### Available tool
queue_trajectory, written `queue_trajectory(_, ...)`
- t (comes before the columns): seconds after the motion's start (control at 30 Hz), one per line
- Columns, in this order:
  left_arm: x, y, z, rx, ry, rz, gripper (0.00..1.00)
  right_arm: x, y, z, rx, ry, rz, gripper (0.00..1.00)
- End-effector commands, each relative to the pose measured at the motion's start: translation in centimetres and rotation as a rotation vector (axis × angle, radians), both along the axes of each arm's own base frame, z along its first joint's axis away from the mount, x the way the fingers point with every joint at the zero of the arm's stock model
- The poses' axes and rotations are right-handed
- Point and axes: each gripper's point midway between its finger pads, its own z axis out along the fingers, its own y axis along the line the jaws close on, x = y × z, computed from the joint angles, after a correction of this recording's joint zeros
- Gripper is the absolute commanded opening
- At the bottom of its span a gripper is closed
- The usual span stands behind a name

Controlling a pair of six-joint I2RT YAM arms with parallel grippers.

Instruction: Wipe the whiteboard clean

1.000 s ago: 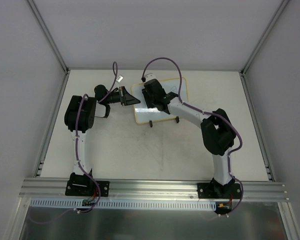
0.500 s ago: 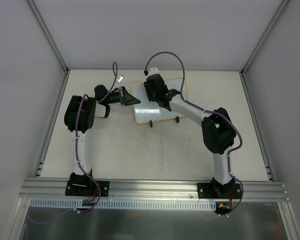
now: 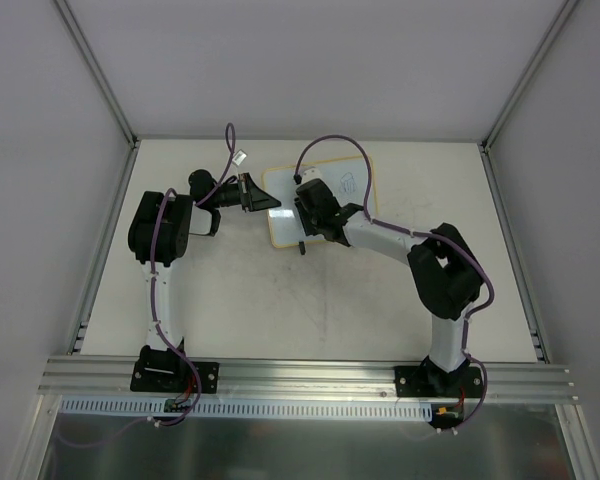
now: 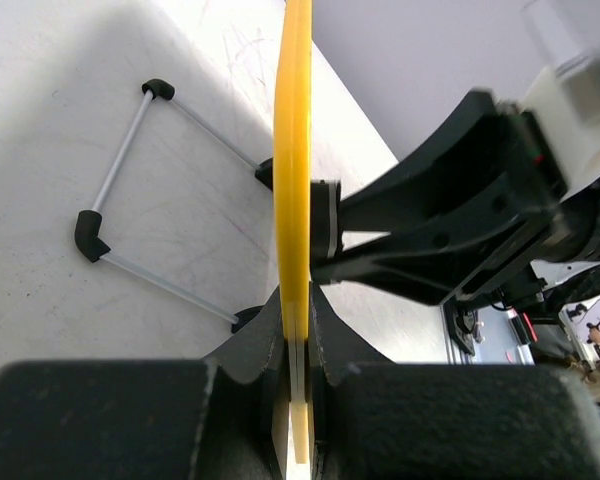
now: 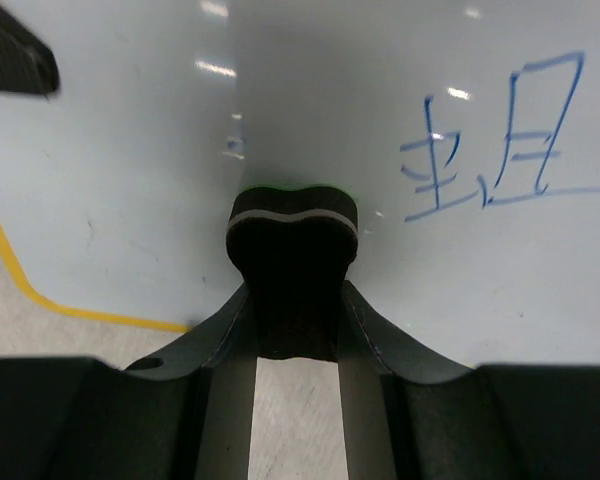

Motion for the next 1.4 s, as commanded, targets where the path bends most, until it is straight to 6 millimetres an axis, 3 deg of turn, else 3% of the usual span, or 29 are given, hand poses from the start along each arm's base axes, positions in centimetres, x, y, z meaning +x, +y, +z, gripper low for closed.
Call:
queue_trajectory(0.0,-1.5,-0.7,1.7,0.005,-0.178,-0.071,0.0,-3.7,-3.2,-4.1,-0.102,0.152,-0.028,0.0)
queue_trajectory(0.13,-1.6,-0.7,1.7,0.006,-0.182,-0.07,0.0,-4.4,-4.0,-5.8,-0.135,0.181,-0.047,0.0)
queue_trajectory(0.27,-1.6,-0.7,1.7,0.006,-0.182,-0.07,0.0,-4.0,-3.6,-5.4,-0.122,0.173,-0.044,0.0)
queue_trajectory(0.5,-1.7,-0.7,1.7,0.006,-0.184,-0.071,0.0,-1.0,-0.5,-1.7,-0.057,0.103,-0.013,0.0)
queue_trajectory(0.63,-1.6,-0.7,1.7,0.007,-0.184,-0.071,0.0,1.6,1.8,1.5,-0.011,0.037,0.001,0.0)
queue_trajectory(0.77,-1.6,-0.8,1.7,0.008,-0.185,-0.072,0.0,2.9,3.2,3.2,0.02,0.006,0.013,0.0)
queue_trajectory(1.0,-1.9,-0.9,1.7,0.013,-0.193,-0.079,0.0,5.0,3.5,5.2,0.016,-0.041,-0.003,0.0)
queue_trajectory(1.2,-2.0,-0.9,1.8,0.015,-0.199,-0.079,0.0,4.8,2.9,4.4,0.023,0.004,0.005,0.0)
queue_trajectory(1.33,-2.0,-1.0,1.9,0.014,-0.2,-0.079,0.0,3.2,1.9,2.3,-0.004,0.059,0.01,0.0)
queue_trajectory(1.37,-2.0,-1.0,1.8,0.015,-0.199,-0.08,0.0,2.3,1.2,1.0,-0.022,0.09,0.005,0.0)
